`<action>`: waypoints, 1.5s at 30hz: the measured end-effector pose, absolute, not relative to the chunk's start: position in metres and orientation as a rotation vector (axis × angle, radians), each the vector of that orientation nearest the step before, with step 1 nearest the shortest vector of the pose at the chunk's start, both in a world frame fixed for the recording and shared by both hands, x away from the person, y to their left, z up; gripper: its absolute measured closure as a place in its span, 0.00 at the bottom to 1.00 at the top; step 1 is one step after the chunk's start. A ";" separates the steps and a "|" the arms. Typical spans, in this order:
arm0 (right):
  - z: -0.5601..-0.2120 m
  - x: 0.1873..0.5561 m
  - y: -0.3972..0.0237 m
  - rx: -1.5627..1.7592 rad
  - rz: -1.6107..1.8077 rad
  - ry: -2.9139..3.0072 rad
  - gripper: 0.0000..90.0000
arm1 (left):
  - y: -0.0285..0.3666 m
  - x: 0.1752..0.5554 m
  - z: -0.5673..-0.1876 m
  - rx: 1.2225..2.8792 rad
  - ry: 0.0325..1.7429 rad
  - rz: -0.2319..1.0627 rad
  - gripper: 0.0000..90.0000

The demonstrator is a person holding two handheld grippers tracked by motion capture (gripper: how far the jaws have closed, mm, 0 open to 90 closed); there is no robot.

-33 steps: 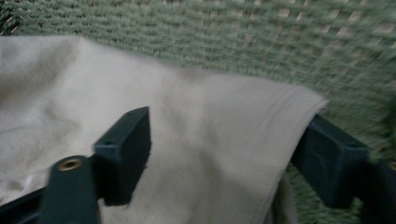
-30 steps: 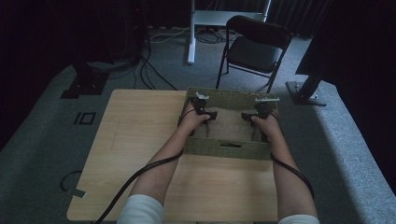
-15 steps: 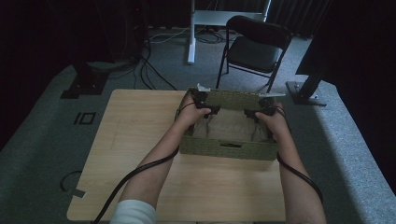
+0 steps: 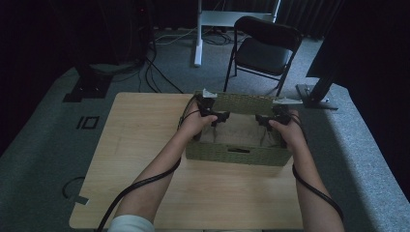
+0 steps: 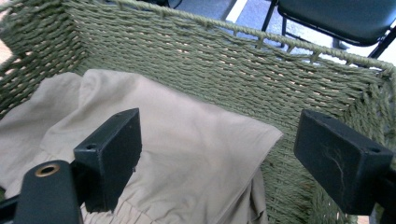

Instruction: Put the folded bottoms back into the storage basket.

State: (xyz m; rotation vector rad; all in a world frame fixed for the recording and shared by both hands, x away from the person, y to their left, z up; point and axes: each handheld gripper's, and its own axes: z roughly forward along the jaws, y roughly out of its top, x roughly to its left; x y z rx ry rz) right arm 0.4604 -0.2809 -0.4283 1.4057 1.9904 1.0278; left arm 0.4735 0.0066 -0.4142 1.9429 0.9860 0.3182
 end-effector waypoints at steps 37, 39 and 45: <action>-0.432 0.347 -0.304 1.309 1.122 1.851 0.15 | 0.028 0.384 -0.411 1.957 0.856 0.327 0.19; -0.434 0.340 -0.304 1.306 1.136 1.846 0.15 | 0.030 0.379 -0.412 1.958 0.850 0.343 0.19; -0.443 0.321 -0.305 1.295 1.144 1.849 0.15 | 0.037 0.363 -0.423 1.963 0.842 0.356 0.19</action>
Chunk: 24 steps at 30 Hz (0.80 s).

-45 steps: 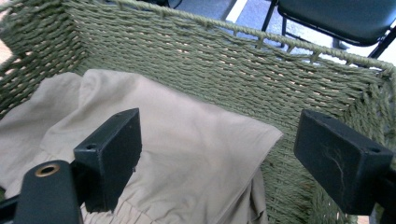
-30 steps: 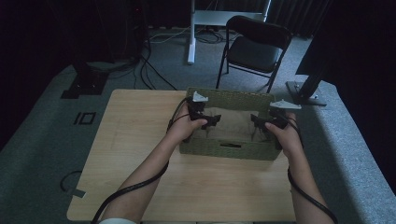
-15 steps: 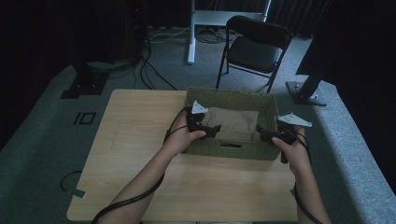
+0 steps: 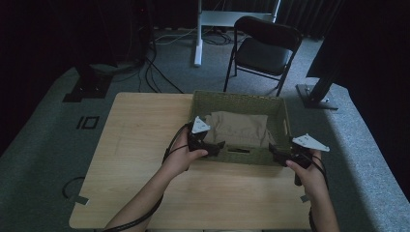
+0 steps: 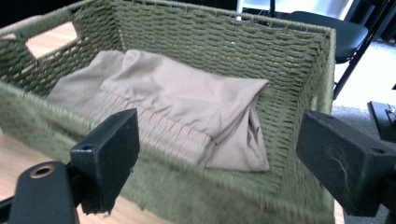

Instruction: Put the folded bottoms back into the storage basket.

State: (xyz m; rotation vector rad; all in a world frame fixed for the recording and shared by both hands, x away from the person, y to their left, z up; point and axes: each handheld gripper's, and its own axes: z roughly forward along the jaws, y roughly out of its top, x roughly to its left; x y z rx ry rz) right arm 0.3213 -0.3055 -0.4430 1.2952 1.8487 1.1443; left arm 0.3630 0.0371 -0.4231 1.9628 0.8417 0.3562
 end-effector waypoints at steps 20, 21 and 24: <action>-0.492 0.290 -0.314 1.348 1.062 1.850 0.14 | 0.052 0.315 -0.453 1.973 0.808 0.343 0.19; -0.494 0.290 -0.315 1.351 1.053 1.857 0.14 | 0.052 0.315 -0.453 1.973 0.808 0.343 0.19; -0.505 0.288 -0.318 1.382 1.038 1.861 0.14 | 0.059 0.312 -0.468 1.987 0.841 0.343 0.19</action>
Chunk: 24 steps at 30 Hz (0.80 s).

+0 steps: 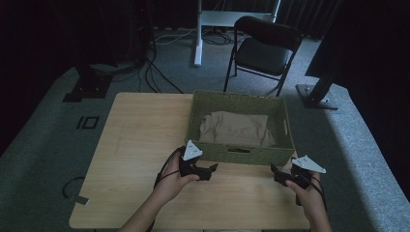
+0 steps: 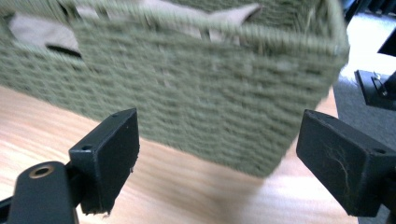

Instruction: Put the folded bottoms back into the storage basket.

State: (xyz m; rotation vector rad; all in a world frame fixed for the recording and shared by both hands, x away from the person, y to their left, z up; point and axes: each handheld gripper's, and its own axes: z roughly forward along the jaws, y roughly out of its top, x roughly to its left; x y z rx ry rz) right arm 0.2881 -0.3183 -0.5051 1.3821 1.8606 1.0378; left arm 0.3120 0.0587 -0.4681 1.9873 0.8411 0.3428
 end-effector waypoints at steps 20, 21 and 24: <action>-0.539 0.286 -0.324 1.468 0.983 1.883 0.14 | 0.080 0.309 -0.530 2.118 0.960 0.382 0.19; -0.539 0.286 -0.324 1.468 0.983 1.883 0.14 | 0.080 0.309 -0.530 2.118 0.960 0.382 0.19; -0.544 0.287 -0.323 1.479 0.966 1.895 0.14 | 0.081 0.308 -0.537 2.138 0.971 0.392 0.19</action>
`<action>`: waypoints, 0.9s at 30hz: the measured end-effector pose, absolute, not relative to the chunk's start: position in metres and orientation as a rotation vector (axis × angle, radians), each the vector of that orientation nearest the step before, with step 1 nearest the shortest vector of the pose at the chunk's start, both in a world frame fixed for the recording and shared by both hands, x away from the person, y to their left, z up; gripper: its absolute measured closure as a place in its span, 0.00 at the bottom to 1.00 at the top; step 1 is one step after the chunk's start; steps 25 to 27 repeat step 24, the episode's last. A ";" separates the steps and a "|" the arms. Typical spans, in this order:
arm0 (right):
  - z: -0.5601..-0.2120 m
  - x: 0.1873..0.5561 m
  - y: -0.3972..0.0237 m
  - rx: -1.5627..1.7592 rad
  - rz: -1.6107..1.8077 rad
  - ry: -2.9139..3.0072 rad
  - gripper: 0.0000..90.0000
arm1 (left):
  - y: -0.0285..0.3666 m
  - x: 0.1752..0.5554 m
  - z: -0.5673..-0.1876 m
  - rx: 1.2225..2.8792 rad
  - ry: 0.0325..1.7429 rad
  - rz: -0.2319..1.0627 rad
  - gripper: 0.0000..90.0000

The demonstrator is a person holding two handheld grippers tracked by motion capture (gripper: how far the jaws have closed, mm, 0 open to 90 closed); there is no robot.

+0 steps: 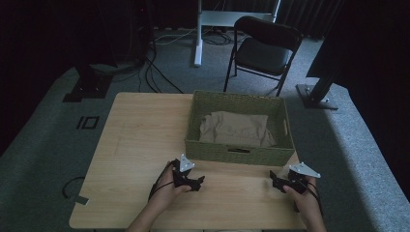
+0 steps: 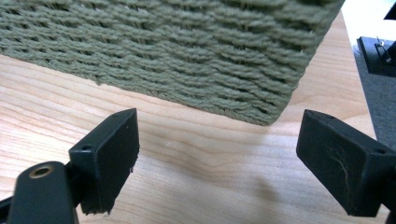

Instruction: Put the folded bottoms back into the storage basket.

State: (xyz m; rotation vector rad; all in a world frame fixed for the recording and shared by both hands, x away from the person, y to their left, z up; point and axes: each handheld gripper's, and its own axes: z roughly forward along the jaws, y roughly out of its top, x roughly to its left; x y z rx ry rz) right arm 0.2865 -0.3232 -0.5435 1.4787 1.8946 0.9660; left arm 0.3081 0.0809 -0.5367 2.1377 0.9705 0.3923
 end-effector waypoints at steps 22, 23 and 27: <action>-0.555 0.288 -0.318 1.565 0.856 1.969 0.13 | 0.088 0.308 -0.551 2.112 1.151 0.499 0.17; -0.555 0.289 -0.318 1.565 0.855 1.968 0.13 | 0.088 0.308 -0.551 2.112 1.152 0.499 0.17; -0.555 0.289 -0.318 1.566 0.854 1.966 0.13 | 0.088 0.308 -0.551 2.112 1.152 0.499 0.17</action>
